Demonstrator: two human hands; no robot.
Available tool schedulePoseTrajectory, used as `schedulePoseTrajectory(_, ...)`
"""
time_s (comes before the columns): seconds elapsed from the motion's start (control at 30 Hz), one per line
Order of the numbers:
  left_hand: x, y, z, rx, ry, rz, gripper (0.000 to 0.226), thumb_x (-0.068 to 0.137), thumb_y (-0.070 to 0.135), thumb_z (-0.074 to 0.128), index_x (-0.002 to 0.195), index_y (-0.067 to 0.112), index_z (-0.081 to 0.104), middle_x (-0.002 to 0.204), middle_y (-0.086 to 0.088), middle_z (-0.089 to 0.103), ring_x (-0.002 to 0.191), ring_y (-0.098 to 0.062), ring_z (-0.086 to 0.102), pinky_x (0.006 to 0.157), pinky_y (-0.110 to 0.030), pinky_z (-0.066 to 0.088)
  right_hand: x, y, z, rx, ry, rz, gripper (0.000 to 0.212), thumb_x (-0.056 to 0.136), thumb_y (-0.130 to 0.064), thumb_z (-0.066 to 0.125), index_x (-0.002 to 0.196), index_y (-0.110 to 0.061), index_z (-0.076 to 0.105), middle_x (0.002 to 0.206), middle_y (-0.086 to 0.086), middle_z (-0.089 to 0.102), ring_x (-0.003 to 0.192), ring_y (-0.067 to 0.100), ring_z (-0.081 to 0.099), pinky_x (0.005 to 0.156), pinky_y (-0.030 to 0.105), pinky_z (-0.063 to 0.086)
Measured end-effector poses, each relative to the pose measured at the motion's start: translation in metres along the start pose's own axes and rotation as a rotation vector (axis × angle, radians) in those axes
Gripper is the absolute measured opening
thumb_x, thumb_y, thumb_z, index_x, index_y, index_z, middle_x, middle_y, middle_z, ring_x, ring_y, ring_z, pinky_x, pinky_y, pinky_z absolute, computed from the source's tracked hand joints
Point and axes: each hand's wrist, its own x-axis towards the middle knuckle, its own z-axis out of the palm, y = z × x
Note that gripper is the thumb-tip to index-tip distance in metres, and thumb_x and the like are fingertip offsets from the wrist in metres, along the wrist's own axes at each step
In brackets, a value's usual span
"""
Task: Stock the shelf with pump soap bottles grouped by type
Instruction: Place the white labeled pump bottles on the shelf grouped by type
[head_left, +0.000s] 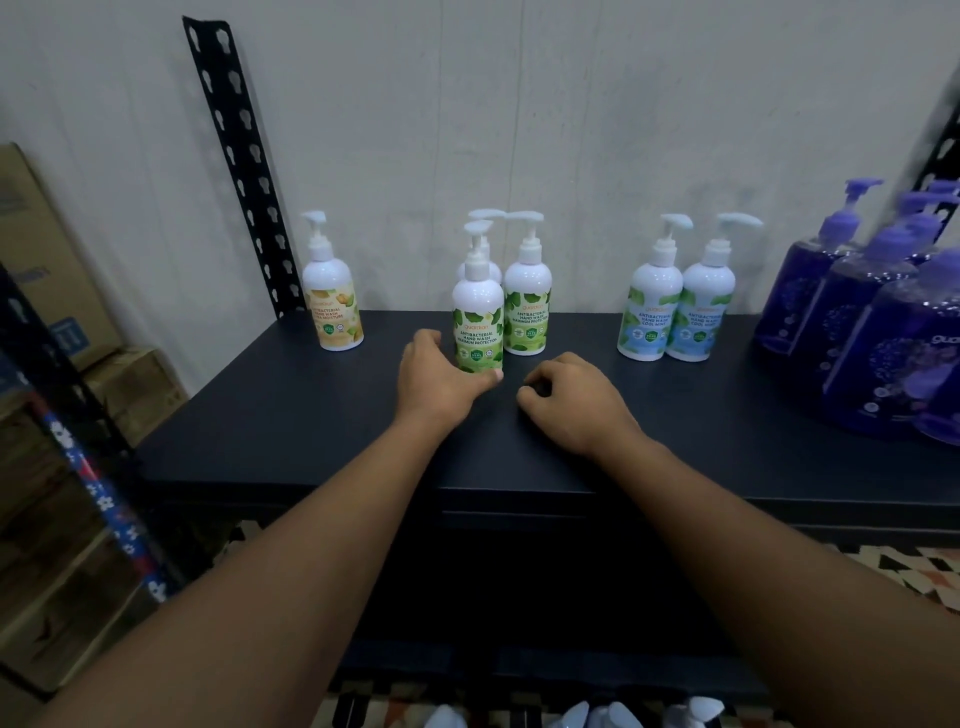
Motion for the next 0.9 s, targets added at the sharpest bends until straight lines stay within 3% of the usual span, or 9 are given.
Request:
schedulePoseTrajectory(0.1, -0.028, 0.000, -0.011, 0.025, -0.030, 0.021, 0.087, 0.075, 0.037, 0.087, 0.145, 0.010, 0.043, 0.148, -0.007, 0.046, 0.128, -0.023, 0.056, 0.105, -0.041, 0.049, -0.018, 0.000, -0.007, 0.021, 0.003, 0.010, 0.026, 0.093, -0.038, 0.059, 0.107, -0.022, 0.073, 0.116, -0.001, 0.058, 0.107, 0.017, 0.058, 0.089, 0.033, 0.046)
schedulePoseTrajectory(0.3, -0.113, 0.006, -0.038, 0.027, -0.083, 0.087, 0.046, 0.089, 0.039, 0.072, 0.127, 0.018, 0.057, 0.133, 0.000, 0.052, 0.120, -0.017, 0.057, 0.098, -0.034, 0.048, -0.088, -0.002, -0.027, 0.052, 0.004, -0.007, 0.022, 0.093, -0.036, 0.060, 0.104, -0.023, 0.074, 0.111, -0.004, 0.059, 0.103, 0.014, 0.058, 0.088, 0.033, 0.048)
schedulePoseTrajectory(0.53, -0.228, 0.002, -0.037, -0.133, -0.111, 0.204, 0.023, 0.091, 0.028, 0.072, 0.111, 0.023, 0.064, 0.117, 0.009, 0.055, 0.109, -0.005, 0.057, 0.082, -0.016, 0.042, -0.209, 0.006, -0.042, 0.151, 0.140, -0.037, 0.018, 0.094, -0.033, 0.060, 0.102, -0.024, 0.074, 0.100, -0.011, 0.060, 0.099, 0.007, 0.055, 0.082, 0.025, 0.041)
schedulePoseTrajectory(0.73, -0.309, -0.051, -0.001, -0.150, -0.268, 0.042, 0.025, 0.094, 0.031, 0.070, 0.115, 0.020, 0.062, 0.119, 0.007, 0.056, 0.107, -0.005, 0.058, 0.087, -0.025, 0.051, -0.294, 0.045, 0.007, 0.230, -0.007, 0.071, 0.019, 0.096, -0.033, 0.061, 0.106, -0.021, 0.072, 0.100, -0.009, 0.059, 0.092, 0.006, 0.058, 0.078, 0.024, 0.044)
schedulePoseTrajectory(0.9, -0.370, -0.111, 0.044, -0.085, -0.359, -0.157, 0.021, 0.092, 0.031, 0.071, 0.105, 0.018, 0.061, 0.103, 0.005, 0.064, 0.095, -0.010, 0.062, 0.070, -0.012, 0.042, -0.355, 0.091, 0.076, 0.276, -0.143, 0.249, 0.011, 0.090, -0.033, 0.063, 0.089, -0.026, 0.071, 0.092, -0.010, 0.067, 0.083, 0.006, 0.063, 0.074, 0.032, 0.051)
